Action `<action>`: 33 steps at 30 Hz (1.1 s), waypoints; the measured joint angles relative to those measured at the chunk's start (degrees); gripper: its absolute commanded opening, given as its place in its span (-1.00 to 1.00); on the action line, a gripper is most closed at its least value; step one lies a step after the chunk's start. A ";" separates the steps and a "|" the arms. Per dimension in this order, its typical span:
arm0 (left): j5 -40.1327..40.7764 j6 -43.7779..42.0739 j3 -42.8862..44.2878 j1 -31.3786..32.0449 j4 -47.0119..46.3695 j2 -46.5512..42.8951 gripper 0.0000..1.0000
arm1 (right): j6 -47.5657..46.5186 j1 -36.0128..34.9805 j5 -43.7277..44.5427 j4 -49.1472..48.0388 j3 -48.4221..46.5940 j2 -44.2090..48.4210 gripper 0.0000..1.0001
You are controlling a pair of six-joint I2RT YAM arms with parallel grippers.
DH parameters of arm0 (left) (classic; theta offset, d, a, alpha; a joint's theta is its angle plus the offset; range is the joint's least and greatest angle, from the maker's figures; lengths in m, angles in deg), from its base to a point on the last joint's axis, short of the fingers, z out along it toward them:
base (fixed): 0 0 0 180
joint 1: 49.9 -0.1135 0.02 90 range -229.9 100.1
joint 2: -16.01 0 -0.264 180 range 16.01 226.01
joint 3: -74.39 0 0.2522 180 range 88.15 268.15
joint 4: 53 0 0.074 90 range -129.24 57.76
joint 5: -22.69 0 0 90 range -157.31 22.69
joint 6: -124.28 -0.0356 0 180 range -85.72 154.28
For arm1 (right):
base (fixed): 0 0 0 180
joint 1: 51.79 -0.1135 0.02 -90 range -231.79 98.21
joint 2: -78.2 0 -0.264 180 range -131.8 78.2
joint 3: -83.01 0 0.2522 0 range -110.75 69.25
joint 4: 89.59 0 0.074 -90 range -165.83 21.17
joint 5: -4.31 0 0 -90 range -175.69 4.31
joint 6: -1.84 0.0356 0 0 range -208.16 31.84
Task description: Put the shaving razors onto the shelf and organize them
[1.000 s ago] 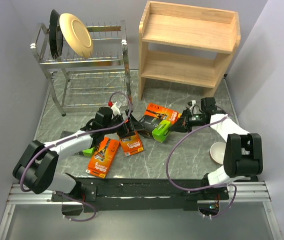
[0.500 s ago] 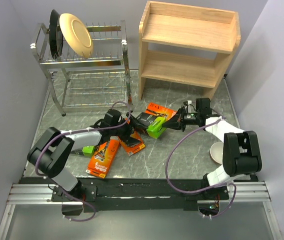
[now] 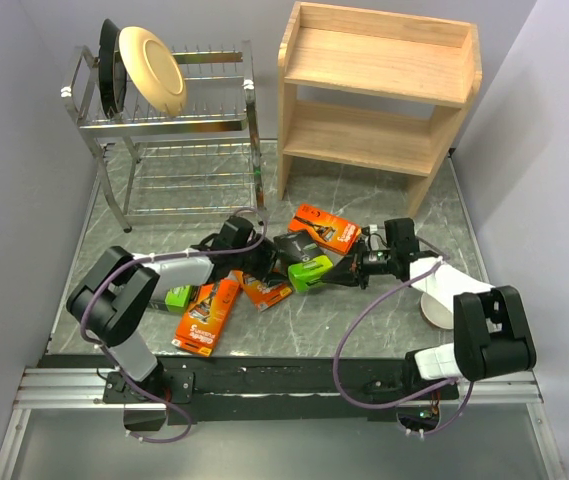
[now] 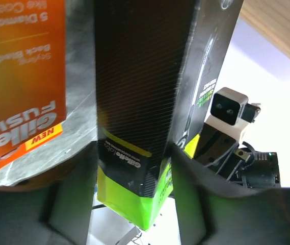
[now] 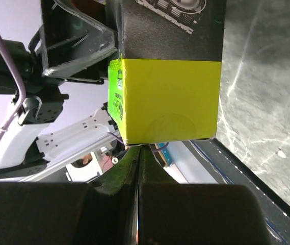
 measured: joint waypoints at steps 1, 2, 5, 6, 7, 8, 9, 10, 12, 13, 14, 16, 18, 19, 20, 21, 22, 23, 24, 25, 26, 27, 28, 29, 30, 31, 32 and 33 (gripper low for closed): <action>0.00 -0.28 -0.57 0.00 -0.33 -0.39 -0.37 | 0.02 -0.07 0.22 0.02 0.52 0.42 -1.00; 0.11 -0.63 -1.33 0.00 -1.01 -0.94 -0.53 | 0.04 -0.22 0.28 -0.37 1.11 0.72 -0.99; 0.31 -2.38 -3.96 -0.04 -3.32 -3.02 -0.99 | 0.59 -1.03 0.20 -1.81 3.56 1.07 -0.42; 0.33 -2.89 -4.85 -0.09 -3.69 -3.65 -0.99 | 1.14 -1.22 0.13 -1.97 4.13 1.07 -0.24; 0.63 -3.80 -5.88 -0.15 -4.04 -4.13 -0.99 | 1.01 -1.46 -0.11 -2.08 4.81 1.05 0.01; 0.79 -4.66 -6.93 -0.42 -4.70 -4.52 -0.99 | 1.09 -1.53 -0.33 -1.95 5.11 1.20 0.10; 0.76 -5.66 -7.80 -0.81 -5.64 -4.81 -0.99 | 1.01 -1.53 -0.52 -1.84 5.27 1.46 0.21; 0.79 -6.51 -8.44 -1.11 -6.40 -5.03 -0.99 | 0.85 -1.53 -0.72 -1.86 5.27 1.97 0.32; 0.83 -8.17 -9.94 -2.01 -8.44 -5.84 -0.98 | 0.52 -1.16 -1.29 -1.81 5.27 4.00 0.46; 0.83 -8.90 -10.56 -2.43 -8.87 -6.12 -0.96 | 0.52 -0.90 -1.53 -1.86 5.27 4.92 0.58; 0.79 -9.51 -11.19 -2.93 -9.42 -6.38 -0.95 | 0.50 -0.50 -1.81 -1.90 5.27 6.01 0.61; 0.61 -11.63 -12.26 -3.96 -10.45 -6.82 -0.91 | 0.70 -0.04 -2.05 -2.03 5.38 7.15 0.69; 0.61 -13.07 -12.83 -4.70 -11.10 -7.15 -0.88 | 1.18 0.07 -1.99 -2.82 6.03 7.10 0.82; 0.61 -13.49 -12.98 -4.90 -11.21 -7.34 -0.88 | 1.46 0.07 -1.95 -3.63 6.75 6.62 0.88; 0.61 -14.21 -13.11 -5.16 -11.26 -7.56 -0.87 | 1.95 0.07 -1.92 -4.20 7.43 5.95 0.90; 0.63 -14.53 -13.20 -5.29 -11.26 -7.72 -0.85 | 2.19 0.07 -1.81 -4.74 7.98 4.83 0.93; 0.61 -14.88 -13.29 -5.40 -11.32 -7.87 -0.85 | 2.43 0.02 -1.57 -5.31 8.28 3.48 0.93; 0.55 -15.39 -13.38 -5.44 -11.54 -7.96 -0.85 | 2.58 -0.04 -1.38 -5.90 8.35 1.84 0.94; 0.37 -15.61 -13.40 -5.44 -11.65 -7.98 -0.85 | 2.64 -0.24 -1.25 -6.86 8.35 0.31 0.94; 0.07 -15.93 -13.40 -5.44 -11.82 -7.98 -0.85 | 2.84 -0.52 -1.07 -8.02 8.31 -1.22 0.95; -0.31 -16.15 -13.40 -5.42 -12.02 -7.98 -0.85 | 3.06 -0.83 -0.90 -8.98 8.11 -2.58 0.95; -0.63 -16.37 -13.40 -5.42 -12.31 -7.98 -0.85 | 3.37 -1.22 -0.85 -10.12 7.91 -3.58 0.95; -0.87 -16.50 -13.40 -5.42 -12.59 -7.98 -0.84 | 4.13 -2.01 -0.81 -11.82 7.41 -4.94 0.95; -1.16 -16.65 -13.40 -5.42 -12.98 -7.98 -0.82 | 4.83 -2.80 -0.81 -13.64 6.88 -6.10 0.95; -1.68 -16.90 -13.40 -5.44 -13.60 -7.98 -0.82 | 5.55 -3.52 -0.79 -15.04 6.36 -6.99 0.95; -1.81 -16.96 -13.40 -5.44 -13.79 -7.98 -0.82 | 6.12 -4.26 -0.72 -16.52 5.86 -7.74 0.96; -2.03 -17.03 -13.40 -5.42 -14.16 -7.98 -0.81 | 6.84 -5.03 -0.63 -18.12 5.42 -8.44 0.96; -2.29 -17.27 -13.40 -5.42 -14.53 -7.98 -0.79 | 7.65 -5.70 -0.59 -20.02 5.20 -9.07 0.96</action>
